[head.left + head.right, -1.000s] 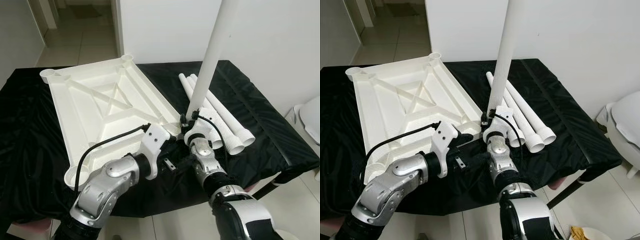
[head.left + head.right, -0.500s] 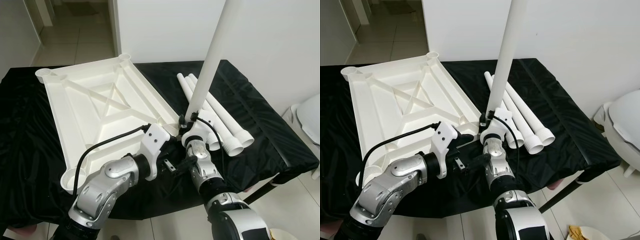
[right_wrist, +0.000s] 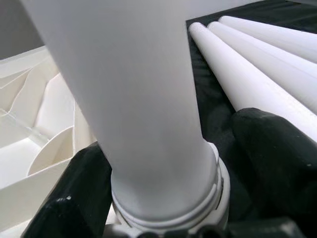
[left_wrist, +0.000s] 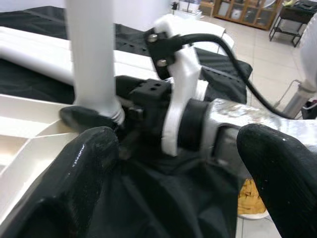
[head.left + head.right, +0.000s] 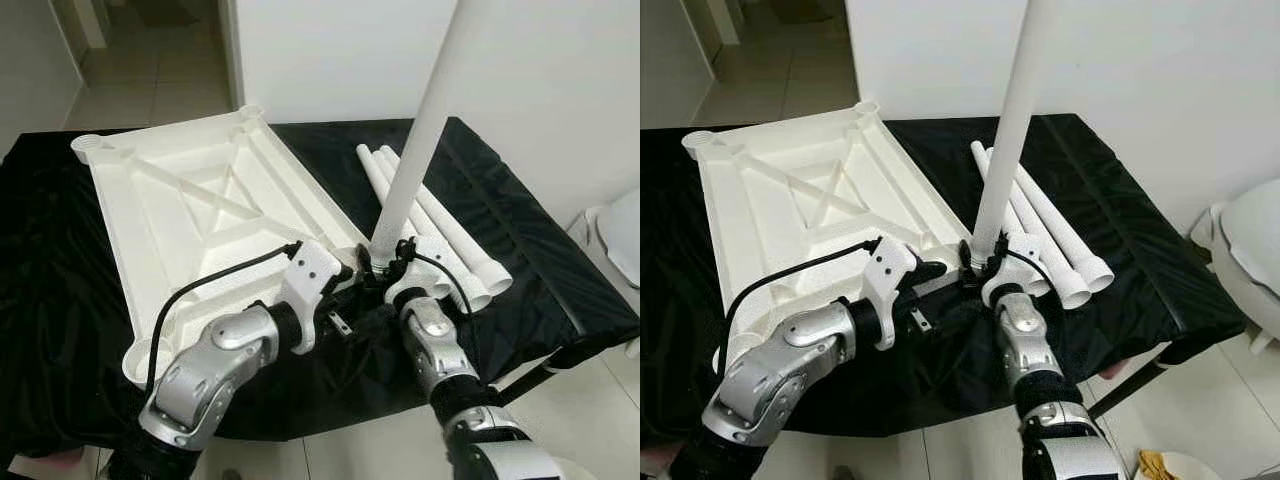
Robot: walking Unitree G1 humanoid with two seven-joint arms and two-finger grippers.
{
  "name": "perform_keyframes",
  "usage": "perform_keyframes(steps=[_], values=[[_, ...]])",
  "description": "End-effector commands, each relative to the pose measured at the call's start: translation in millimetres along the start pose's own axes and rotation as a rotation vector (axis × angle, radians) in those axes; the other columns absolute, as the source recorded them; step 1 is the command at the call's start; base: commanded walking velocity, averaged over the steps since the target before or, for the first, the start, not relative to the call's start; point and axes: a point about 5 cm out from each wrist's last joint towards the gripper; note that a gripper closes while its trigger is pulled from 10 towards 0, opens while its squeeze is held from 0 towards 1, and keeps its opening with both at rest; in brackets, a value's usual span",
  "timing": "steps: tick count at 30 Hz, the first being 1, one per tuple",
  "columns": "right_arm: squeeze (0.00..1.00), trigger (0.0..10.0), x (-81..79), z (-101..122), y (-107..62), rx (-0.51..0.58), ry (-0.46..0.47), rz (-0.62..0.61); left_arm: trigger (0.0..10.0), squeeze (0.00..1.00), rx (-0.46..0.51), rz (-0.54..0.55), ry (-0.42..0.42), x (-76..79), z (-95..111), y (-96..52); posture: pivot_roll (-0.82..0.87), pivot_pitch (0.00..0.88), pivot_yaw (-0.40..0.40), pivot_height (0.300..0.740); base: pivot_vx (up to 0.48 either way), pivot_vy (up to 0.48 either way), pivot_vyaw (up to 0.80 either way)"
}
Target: Building children table
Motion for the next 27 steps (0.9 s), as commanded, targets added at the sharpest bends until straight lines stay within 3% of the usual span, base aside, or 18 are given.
perform_keyframes(steps=[1,3,14,27], values=[[0.0,10.0,9.7,2,-1.3,0.013,-0.008,0.026,10.0,0.0,-0.001,-0.012,0.009,-0.9,1,1.5,-0.02,0.0,-0.03,0.74,0.0,0.0,0.0],[0.0,10.0,15.7,7,0.7,0.025,-0.036,0.099,10.0,0.0,0.009,-0.006,0.006,-0.8,3,1.4,-0.01,0.0,-0.032,0.74,0.0,0.0,0.0],[0.0,10.0,30.6,23,16.0,-0.015,-0.071,0.257,10.0,0.0,0.016,0.021,0.012,-6.3,3,2.0,-0.02,0.0,-0.031,0.74,0.0,0.0,0.0],[0.0,10.0,33.3,30,23.5,-0.036,-0.146,0.376,10.0,0.0,0.012,0.029,0.011,-7.0,4,-1.3,0.0,0.014,-0.028,0.74,0.0,0.0,0.0]])
Point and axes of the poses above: a point about 5 cm out from each wrist's last joint towards the gripper, its own y axis pointing out of the wrist towards the gripper, its own z axis along the axis of the wrist's last joint, x = y × z, and after that the axes turned 1 degree about -y, right-handed
